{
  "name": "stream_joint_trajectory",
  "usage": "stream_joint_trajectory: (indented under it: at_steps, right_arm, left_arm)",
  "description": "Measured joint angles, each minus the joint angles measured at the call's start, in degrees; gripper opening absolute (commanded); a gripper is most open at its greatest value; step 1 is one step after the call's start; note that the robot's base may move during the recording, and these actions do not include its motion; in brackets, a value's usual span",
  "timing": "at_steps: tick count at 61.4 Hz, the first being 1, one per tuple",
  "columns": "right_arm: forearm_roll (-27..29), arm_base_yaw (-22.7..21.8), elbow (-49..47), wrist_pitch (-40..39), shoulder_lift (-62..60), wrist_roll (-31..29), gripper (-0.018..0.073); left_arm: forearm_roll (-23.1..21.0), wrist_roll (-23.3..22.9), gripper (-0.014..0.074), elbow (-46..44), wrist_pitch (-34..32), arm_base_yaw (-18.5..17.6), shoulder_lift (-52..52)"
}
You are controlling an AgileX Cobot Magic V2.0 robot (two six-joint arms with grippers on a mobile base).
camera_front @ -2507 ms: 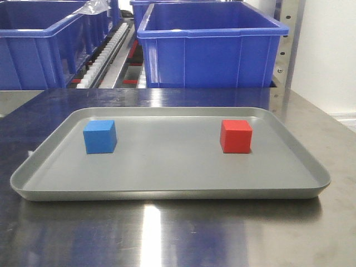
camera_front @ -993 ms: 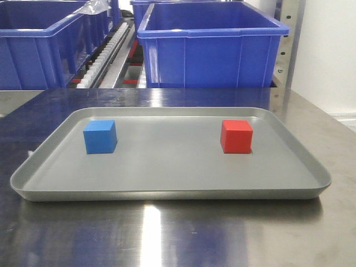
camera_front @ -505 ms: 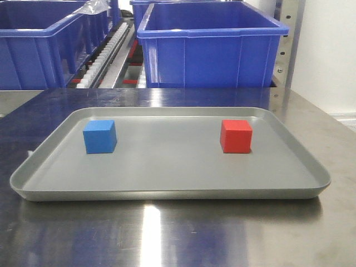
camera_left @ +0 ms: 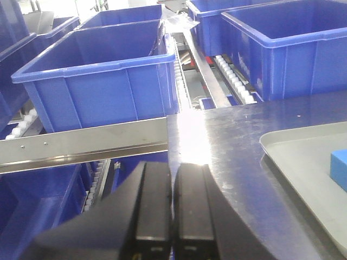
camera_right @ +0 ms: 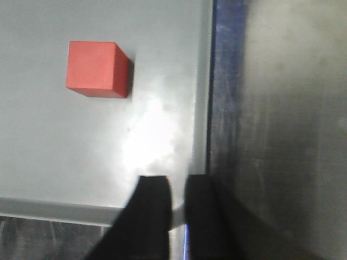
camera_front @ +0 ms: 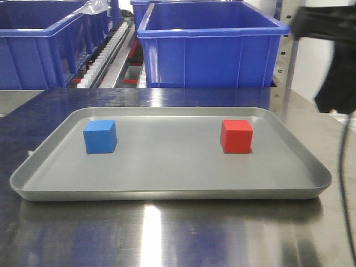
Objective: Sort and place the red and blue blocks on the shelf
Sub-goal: 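Lower the open right gripper around the red cube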
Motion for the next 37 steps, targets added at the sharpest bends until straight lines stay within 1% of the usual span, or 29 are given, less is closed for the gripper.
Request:
stream_joint_trajectory:
  at_steps: [1, 3, 6, 11, 18, 30, 37]
  right_arm:
    - [-0.02, 0.29, -0.64, 0.52, 0.63, 0.36, 0.0505]
    - [-0.29, 0.99, -2.23, 1.76, 2.18, 1.11, 0.0558]
    - [-0.39, 1.99, -4.20, 3.18, 3.97, 1.65, 0.0596]
    - [-0.46, 3.61, -8.40, 6.11, 7.44, 2.17, 0.0578]
    - [-0.46, 5.01, -14.56, 8.88, 12.19, 2.38, 0.0576]
    - [-0.46, 5.50, -24.71, 13.76, 20.74, 2.65, 0.0576]
    - [-0.46, 5.50, -27.86, 15.00, 24.67, 2.65, 0.0576]
  left_arm:
    - [0.00, 0.00, 0.0124, 0.00, 0.00, 0.00, 0.00]
    - [0.00, 0.00, 0.0124, 0.00, 0.00, 0.00, 0.00]
    - [0.00, 0.00, 0.0124, 0.00, 0.00, 0.00, 0.00]
    - [0.00, 0.00, 0.0124, 0.00, 0.00, 0.00, 0.00]
    - [0.00, 0.00, 0.0124, 0.00, 0.00, 0.00, 0.00]
    - [0.00, 0.00, 0.0124, 0.00, 0.00, 0.00, 0.00]
    - [0.00, 0.00, 0.0124, 0.00, 0.00, 0.00, 0.00]
